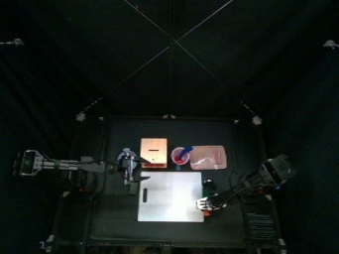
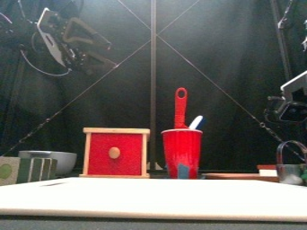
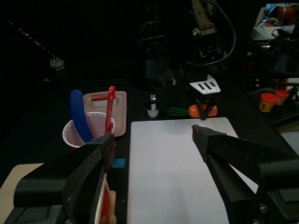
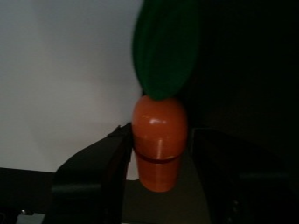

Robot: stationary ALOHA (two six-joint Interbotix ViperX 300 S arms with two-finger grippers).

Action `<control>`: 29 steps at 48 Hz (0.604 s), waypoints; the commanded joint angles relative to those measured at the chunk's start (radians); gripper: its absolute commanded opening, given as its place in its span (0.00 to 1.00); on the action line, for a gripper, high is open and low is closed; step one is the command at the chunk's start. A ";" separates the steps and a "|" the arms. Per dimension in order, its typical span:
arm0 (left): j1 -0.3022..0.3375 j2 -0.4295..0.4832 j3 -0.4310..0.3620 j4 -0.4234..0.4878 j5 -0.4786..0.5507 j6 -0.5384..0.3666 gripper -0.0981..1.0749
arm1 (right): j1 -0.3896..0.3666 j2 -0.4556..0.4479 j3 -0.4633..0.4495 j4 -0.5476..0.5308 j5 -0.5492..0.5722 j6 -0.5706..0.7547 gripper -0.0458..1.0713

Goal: Grab carrot

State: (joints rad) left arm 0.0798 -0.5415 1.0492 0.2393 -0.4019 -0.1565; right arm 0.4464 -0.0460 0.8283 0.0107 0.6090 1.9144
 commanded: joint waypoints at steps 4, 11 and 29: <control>-0.011 -0.003 -0.008 0.002 -0.006 0.000 0.96 | 0.008 -0.032 -0.031 -0.006 0.028 -0.006 0.72; -0.018 -0.003 -0.008 0.002 -0.008 0.000 0.96 | 0.003 -0.071 -0.064 -0.040 0.089 -0.006 0.70; -0.025 -0.003 -0.005 0.000 -0.011 -0.002 0.96 | -0.089 -0.054 -0.204 -0.169 0.126 -0.002 0.70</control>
